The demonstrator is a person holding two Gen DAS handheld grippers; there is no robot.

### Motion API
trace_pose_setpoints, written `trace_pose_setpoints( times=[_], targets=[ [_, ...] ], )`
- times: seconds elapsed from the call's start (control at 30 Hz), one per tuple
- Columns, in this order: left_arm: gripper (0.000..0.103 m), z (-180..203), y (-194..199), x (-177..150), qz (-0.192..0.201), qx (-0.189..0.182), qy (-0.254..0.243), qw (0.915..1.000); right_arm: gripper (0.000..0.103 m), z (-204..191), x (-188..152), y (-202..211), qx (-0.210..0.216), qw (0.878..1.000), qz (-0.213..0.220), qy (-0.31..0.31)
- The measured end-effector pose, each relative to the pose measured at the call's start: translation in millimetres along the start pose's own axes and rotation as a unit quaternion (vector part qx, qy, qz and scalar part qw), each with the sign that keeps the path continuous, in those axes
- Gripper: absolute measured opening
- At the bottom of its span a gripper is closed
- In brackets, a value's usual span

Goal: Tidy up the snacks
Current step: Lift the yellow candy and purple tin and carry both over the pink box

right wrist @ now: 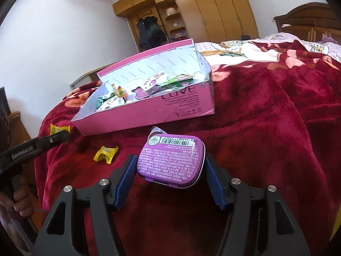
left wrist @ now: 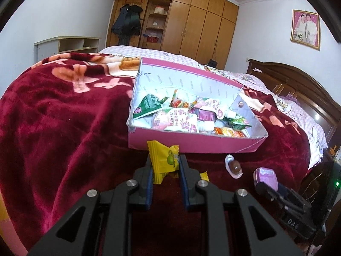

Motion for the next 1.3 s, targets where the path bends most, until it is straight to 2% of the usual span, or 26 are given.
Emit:
trace_pose_setpoints(
  times=[0.37, 0.6, 1.0, 1.3],
  targets=[
    [0.022, 17, -9, 30, 0.014, -0.012, -0.014, 0.9997, 0.064, -5, 9, 8, 0.030, 1.000, 0.003, -0.004],
    [0.022, 37, -29, 56, 0.028, -0.013, -0.046, 0.9985, 0.064, -6, 21, 13, 0.037, 0.999, 0.009, -0.002],
    [0.022, 49, -62, 80, 0.021, -0.009, -0.058, 0.9980, 0.064, 2, 35, 10, 0.033, 0.999, 0.005, 0.005],
    [0.022, 46, -101, 100, 0.004, 0.006, -0.042, 0.9991, 0.064, 7, 57, 7, 0.027, 0.999, 0.013, 0.025]
  ],
)
Point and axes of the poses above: each gripper's, at about its wrist camera, not at the fingertips, and y roughly against the way its jaws point, z to its right, x to its top, the point moved 2 cm from there along -y, roughly the way its jaws point, and after that the axes turned 15 degrees about y, right-handed, at the moved point
